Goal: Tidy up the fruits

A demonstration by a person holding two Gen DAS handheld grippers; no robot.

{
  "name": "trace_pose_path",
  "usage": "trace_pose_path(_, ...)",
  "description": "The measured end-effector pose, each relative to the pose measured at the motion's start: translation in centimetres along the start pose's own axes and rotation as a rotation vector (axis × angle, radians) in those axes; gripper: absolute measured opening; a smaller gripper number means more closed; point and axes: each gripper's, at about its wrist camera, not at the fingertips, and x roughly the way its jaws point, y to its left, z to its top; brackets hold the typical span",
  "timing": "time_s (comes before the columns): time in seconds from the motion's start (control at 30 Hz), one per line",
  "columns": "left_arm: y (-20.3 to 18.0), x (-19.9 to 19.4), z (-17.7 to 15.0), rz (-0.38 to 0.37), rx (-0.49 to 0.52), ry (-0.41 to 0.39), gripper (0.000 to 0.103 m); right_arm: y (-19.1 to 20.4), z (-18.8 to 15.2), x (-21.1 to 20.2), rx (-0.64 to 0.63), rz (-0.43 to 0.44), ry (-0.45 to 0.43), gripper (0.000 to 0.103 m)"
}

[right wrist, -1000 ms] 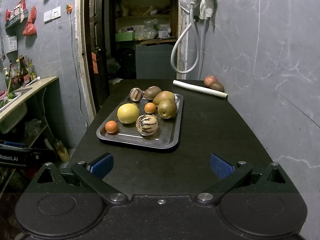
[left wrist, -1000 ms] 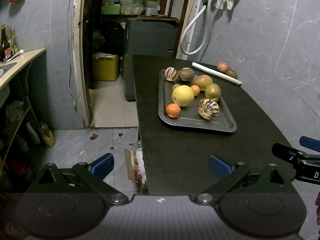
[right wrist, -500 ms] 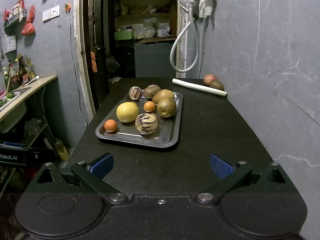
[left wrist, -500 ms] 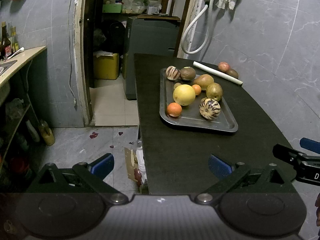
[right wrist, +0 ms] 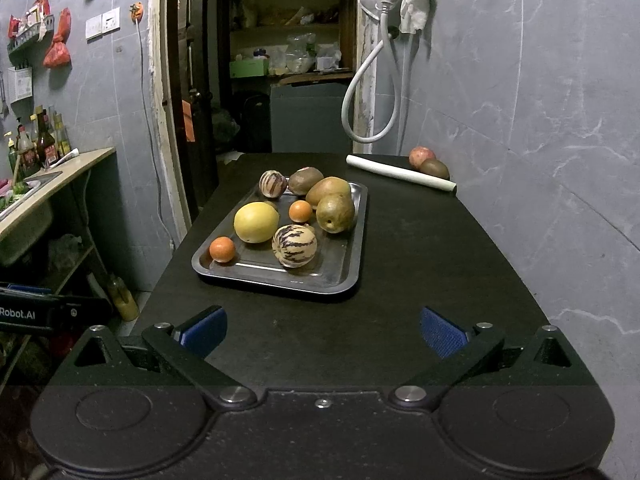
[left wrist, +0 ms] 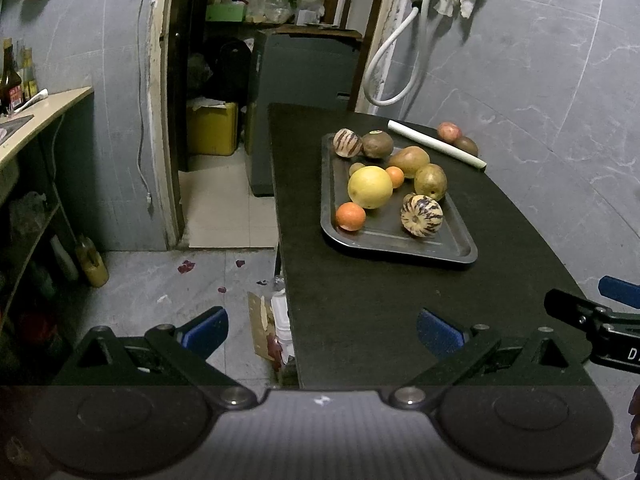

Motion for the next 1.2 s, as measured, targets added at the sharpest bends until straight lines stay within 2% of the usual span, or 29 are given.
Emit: trace_pose_path(1.2, -1.4, 0.4, 0.4, 0.023, 0.018, 0.048, 0.102, -0.7, 0.2, 0.5, 0.004, -0.005, 0.015, 0.102)
